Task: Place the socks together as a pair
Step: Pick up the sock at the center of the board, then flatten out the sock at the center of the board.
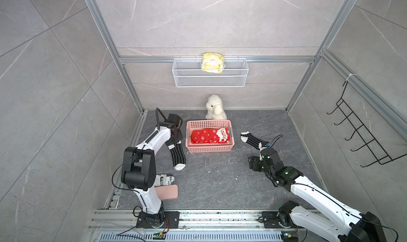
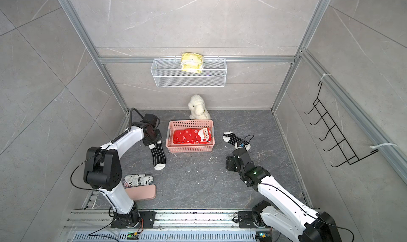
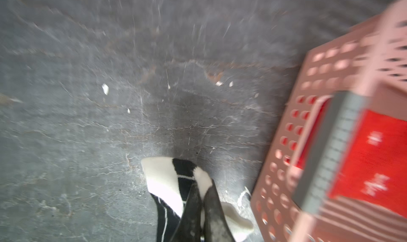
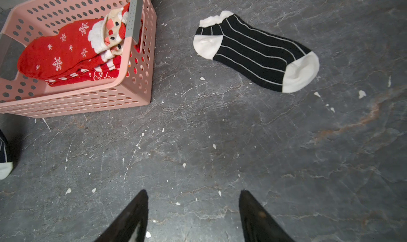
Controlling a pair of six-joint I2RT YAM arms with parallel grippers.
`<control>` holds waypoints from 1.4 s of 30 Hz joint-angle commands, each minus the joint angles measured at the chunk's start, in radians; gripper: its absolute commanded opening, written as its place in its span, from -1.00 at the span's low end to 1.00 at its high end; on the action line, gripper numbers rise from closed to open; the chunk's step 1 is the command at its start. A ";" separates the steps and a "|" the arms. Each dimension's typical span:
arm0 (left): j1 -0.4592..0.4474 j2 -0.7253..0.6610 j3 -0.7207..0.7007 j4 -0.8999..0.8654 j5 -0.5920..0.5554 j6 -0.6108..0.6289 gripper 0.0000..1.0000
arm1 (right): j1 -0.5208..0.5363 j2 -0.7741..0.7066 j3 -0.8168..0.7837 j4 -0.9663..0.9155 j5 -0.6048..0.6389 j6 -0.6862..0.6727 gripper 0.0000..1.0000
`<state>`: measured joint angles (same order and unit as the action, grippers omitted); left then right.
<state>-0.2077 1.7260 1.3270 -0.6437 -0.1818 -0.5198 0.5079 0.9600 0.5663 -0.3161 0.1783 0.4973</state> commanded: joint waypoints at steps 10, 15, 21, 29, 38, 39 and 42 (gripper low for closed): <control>-0.005 -0.456 -0.212 0.193 0.037 0.255 -1.00 | 0.000 -0.051 -0.030 0.018 0.060 0.010 0.32; -0.026 -0.680 -0.280 0.207 0.287 0.389 -1.00 | -0.001 -0.073 -0.036 0.016 0.066 0.022 0.33; -0.106 -0.788 -0.301 0.165 0.569 0.483 -1.00 | -0.001 -0.099 -0.039 0.002 0.091 0.032 0.33; -0.402 -0.736 -0.353 0.164 0.508 0.520 -1.00 | -0.001 -0.126 -0.046 -0.003 0.113 0.039 0.33; -0.534 -0.691 -0.413 0.162 0.436 0.461 -1.00 | -0.001 -0.127 -0.041 -0.015 0.118 0.049 0.33; -0.550 -0.674 -0.417 0.181 0.431 0.439 -1.00 | -0.001 -0.128 -0.040 -0.015 0.116 0.048 0.33; -0.621 -0.590 -0.416 0.243 0.392 0.398 -1.00 | 0.000 -0.137 -0.040 -0.021 0.119 0.050 0.34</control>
<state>-0.7799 1.0752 0.9104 -0.4732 0.2512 -0.0746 0.5079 0.8417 0.5327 -0.3180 0.2779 0.5312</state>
